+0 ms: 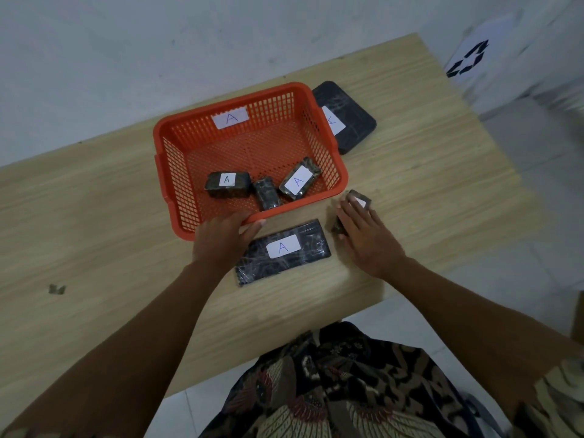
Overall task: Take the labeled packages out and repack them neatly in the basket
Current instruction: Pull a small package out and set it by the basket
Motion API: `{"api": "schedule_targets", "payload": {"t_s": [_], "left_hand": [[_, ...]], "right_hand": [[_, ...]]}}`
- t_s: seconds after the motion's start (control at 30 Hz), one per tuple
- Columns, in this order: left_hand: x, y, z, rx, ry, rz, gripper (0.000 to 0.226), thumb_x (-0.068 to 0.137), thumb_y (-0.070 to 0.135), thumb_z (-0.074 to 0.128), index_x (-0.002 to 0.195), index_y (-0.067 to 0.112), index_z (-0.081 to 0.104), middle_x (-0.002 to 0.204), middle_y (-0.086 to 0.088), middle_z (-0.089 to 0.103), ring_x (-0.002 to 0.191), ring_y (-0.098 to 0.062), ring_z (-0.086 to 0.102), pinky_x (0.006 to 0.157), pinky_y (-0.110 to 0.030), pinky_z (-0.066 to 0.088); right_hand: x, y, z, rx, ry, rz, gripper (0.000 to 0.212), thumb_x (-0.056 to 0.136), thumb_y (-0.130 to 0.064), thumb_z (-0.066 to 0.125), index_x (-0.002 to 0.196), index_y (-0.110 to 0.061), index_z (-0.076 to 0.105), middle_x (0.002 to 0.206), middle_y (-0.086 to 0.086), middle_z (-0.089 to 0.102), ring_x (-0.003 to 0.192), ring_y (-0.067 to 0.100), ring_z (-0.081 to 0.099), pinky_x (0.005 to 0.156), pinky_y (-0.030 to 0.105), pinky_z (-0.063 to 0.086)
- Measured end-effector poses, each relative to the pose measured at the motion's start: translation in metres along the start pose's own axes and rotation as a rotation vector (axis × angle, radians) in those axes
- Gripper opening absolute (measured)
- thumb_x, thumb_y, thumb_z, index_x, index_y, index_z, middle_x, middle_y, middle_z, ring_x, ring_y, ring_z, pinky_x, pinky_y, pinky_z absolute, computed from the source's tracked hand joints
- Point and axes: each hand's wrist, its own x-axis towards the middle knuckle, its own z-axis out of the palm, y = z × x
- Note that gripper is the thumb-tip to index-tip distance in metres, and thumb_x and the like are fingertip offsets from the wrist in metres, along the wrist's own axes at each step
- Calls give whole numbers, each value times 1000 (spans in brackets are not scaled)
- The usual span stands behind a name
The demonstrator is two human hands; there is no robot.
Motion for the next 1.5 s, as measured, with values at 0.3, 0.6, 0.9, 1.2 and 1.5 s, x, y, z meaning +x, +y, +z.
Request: {"api": "schedule_targets", "payload": {"t_s": [0.3, 0.6, 0.9, 1.2, 1.5], "left_hand": [[2, -1, -2, -111, -63, -16, 44, 88, 60, 48, 99, 24, 70, 77, 1, 72, 63, -20, 64, 55, -30, 50], [39, -30, -26, 3, 113, -71, 31, 94, 36, 50, 97, 12, 70, 95, -9, 72, 90, -25, 60, 78, -38, 48], [47, -73, -19, -46, 185, -299, 41, 93, 30, 55, 129, 11, 54, 144, -14, 45, 136, -33, 36, 104, -51, 35], [56, -66, -15, -337, 233, -657, 54, 103, 24, 30, 152, 5, 17, 153, -18, 34, 136, -35, 40, 105, -40, 37], [57, -72, -15, -387, 308, -735, 37, 101, 23, 34, 134, 13, 45, 109, -11, 68, 90, -31, 65, 77, -38, 51]], "right_hand": [[5, -14, -22, 119, 504, -38, 28, 92, -20, 62, 117, -7, 66, 119, 15, 67, 106, 30, 64, 83, 44, 52], [104, -66, -81, 256, 337, -235, 20, 92, -17, 61, 110, -11, 68, 106, 6, 68, 98, 25, 62, 84, 35, 49], [175, -58, -91, -26, -417, -98, 50, 91, -21, 59, 140, -32, 54, 141, 5, 51, 127, 26, 49, 106, 36, 40], [196, -50, -90, -105, -608, -66, 55, 95, -30, 63, 147, -24, 45, 144, 5, 46, 127, 26, 50, 100, 36, 45], [227, -57, -104, -31, -733, 87, 44, 91, -39, 68, 130, -23, 55, 129, 3, 59, 105, 21, 60, 86, 35, 51]]}}
